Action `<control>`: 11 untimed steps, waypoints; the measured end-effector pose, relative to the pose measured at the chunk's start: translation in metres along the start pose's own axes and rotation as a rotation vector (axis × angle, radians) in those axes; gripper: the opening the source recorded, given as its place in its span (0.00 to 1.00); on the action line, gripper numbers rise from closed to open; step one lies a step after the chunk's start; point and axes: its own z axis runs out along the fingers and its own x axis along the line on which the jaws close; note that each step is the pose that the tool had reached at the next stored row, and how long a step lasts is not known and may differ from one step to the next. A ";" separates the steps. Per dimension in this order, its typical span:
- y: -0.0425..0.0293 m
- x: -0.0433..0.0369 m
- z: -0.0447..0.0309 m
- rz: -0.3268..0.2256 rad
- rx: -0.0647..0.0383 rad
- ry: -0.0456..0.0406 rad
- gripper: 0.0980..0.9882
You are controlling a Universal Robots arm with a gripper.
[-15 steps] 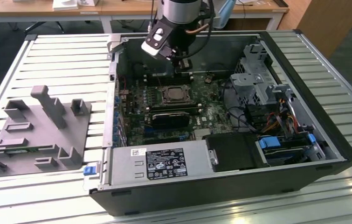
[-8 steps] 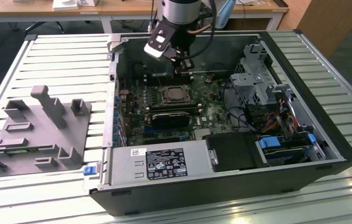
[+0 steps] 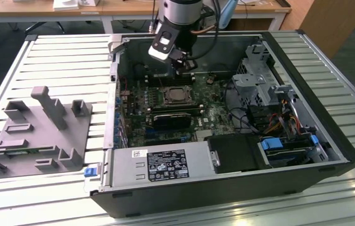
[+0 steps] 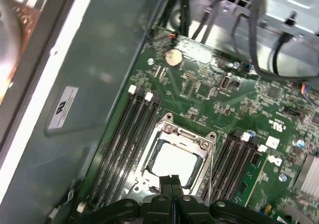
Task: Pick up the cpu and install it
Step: 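Install the first cpu locking lever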
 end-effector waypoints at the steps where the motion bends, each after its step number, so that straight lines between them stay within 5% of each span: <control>1: 0.0000 0.0000 0.0002 -0.018 0.001 0.0006 0.01; 11: -0.0001 -0.0001 0.0019 -0.199 0.013 0.0069 0.01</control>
